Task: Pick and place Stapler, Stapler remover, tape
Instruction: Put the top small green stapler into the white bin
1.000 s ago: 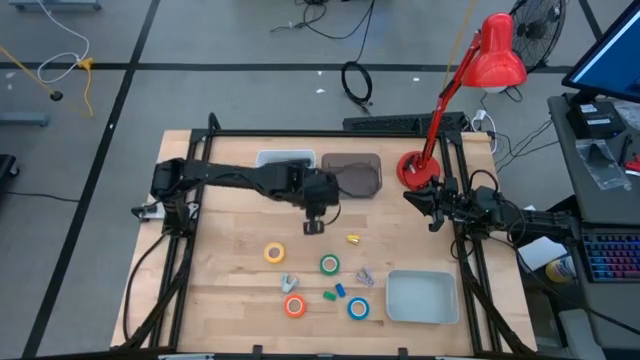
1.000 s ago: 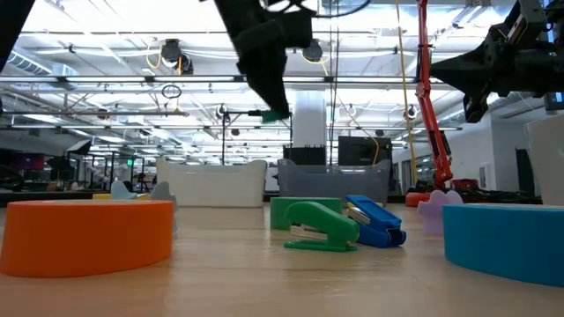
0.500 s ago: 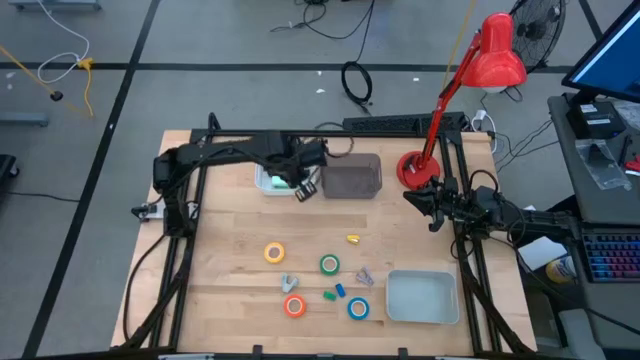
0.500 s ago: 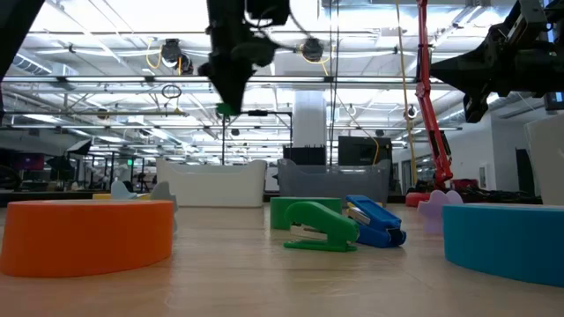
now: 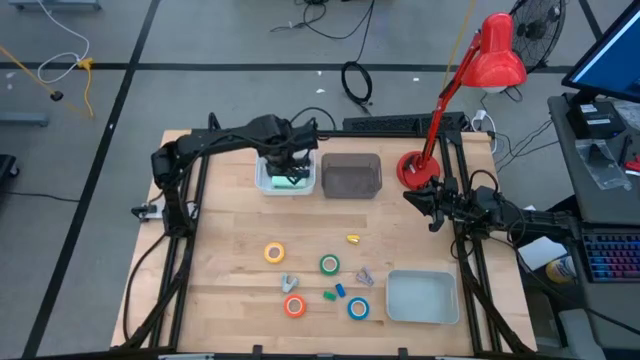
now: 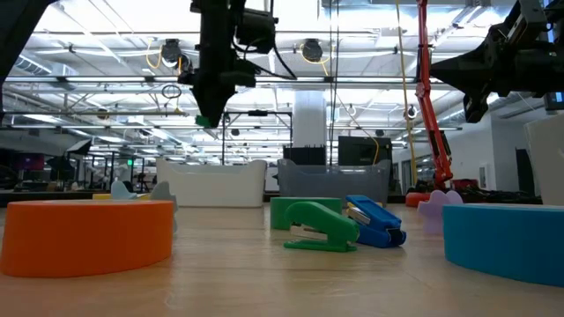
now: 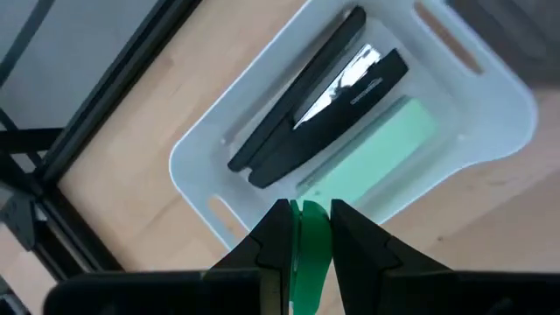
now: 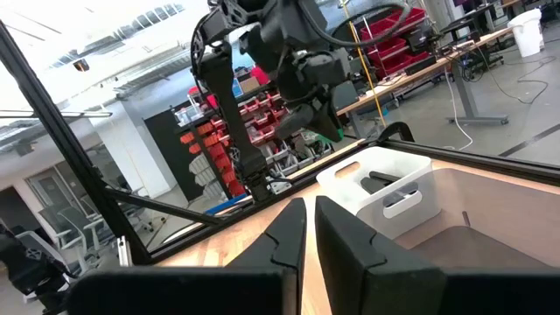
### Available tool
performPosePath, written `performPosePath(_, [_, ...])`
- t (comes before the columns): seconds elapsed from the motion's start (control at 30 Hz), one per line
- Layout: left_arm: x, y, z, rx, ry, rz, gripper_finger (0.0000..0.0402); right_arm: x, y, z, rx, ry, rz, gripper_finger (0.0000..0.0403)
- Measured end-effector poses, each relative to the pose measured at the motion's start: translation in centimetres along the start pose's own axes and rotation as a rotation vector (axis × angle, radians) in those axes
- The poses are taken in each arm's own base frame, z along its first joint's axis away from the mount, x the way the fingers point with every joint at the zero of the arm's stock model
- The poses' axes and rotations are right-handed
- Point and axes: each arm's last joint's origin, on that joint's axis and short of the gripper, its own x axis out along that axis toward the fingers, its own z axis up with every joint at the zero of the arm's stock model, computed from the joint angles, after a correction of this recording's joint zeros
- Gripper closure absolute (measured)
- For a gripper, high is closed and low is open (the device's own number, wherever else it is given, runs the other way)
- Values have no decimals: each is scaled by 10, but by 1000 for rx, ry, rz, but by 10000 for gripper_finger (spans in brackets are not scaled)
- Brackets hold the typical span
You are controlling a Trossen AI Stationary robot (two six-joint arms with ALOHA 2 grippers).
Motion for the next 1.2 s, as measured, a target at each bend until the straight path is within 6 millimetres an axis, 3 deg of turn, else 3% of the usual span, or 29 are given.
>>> performPosePath(0.13, [19, 1, 1, 48, 0, 0, 346, 0, 0, 0, 0, 0, 0, 383])
performPosePath(0.5, [72, 24, -9, -201, 110, 49, 346, 0, 0, 0, 0, 0, 0, 383])
performPosePath(1.2, [101, 23, -17, -408, 91, 51, 346, 0, 0, 0, 0, 0, 0, 383])
